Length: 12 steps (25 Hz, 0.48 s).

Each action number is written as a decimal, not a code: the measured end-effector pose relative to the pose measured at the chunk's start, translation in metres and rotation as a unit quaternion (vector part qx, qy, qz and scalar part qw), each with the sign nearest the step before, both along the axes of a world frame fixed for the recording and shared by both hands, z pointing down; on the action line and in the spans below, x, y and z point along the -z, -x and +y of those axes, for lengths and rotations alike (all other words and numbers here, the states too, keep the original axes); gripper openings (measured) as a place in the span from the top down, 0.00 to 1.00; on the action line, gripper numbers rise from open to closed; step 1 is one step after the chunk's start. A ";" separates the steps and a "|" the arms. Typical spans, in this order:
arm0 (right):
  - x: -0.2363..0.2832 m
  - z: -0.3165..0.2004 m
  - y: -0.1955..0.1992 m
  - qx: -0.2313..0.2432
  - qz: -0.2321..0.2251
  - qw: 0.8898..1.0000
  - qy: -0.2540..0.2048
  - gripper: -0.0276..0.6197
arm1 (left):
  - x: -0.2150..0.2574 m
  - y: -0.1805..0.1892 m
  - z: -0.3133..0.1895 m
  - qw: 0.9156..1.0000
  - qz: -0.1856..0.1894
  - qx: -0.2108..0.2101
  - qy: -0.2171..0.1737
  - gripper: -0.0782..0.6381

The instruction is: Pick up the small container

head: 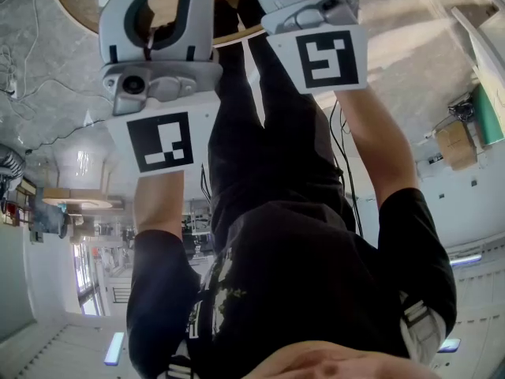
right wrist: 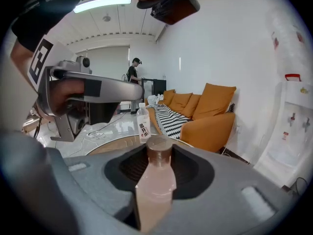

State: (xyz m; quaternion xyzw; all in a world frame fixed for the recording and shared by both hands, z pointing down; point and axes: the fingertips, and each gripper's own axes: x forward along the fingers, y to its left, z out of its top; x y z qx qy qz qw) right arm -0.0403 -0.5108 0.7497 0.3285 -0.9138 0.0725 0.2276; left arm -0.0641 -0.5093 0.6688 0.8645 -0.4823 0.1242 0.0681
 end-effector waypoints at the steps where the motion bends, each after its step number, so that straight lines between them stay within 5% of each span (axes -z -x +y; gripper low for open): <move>1: 0.005 -0.001 0.000 0.002 -0.001 1.000 -0.001 0.75 | 0.004 -0.001 -0.002 1.000 -0.001 -0.002 -0.002 0.89; 12: 0.082 0.012 -0.022 0.023 -0.005 1.000 -0.008 0.75 | 0.073 -0.034 -0.008 1.000 -0.010 -0.010 -0.022 0.89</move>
